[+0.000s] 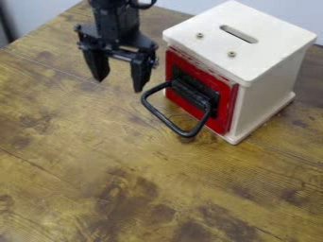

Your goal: Close the drawer

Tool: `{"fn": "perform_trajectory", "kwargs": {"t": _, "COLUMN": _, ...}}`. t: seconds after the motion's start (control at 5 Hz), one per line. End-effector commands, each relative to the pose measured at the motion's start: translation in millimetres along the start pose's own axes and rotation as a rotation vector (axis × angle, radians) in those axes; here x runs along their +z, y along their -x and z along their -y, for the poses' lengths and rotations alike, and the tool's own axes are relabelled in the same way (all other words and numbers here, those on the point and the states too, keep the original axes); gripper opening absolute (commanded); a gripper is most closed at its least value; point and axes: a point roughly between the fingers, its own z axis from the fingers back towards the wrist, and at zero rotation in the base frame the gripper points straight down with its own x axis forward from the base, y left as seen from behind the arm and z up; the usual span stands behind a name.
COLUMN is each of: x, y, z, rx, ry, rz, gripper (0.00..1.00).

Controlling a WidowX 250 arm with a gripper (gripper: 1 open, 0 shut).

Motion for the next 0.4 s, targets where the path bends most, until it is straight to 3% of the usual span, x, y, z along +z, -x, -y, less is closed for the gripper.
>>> {"fn": "perform_trajectory", "kwargs": {"t": 0.0, "x": 16.2, "y": -21.5, "z": 11.0, "rx": -0.027, "ry": -0.007, "rz": 0.038, "gripper": 1.00}}
{"fn": "perform_trajectory", "kwargs": {"t": 0.2, "x": 17.9, "y": -24.7, "z": 2.6, "rx": 0.003, "ry": -0.007, "rz": 0.045, "gripper": 1.00}}
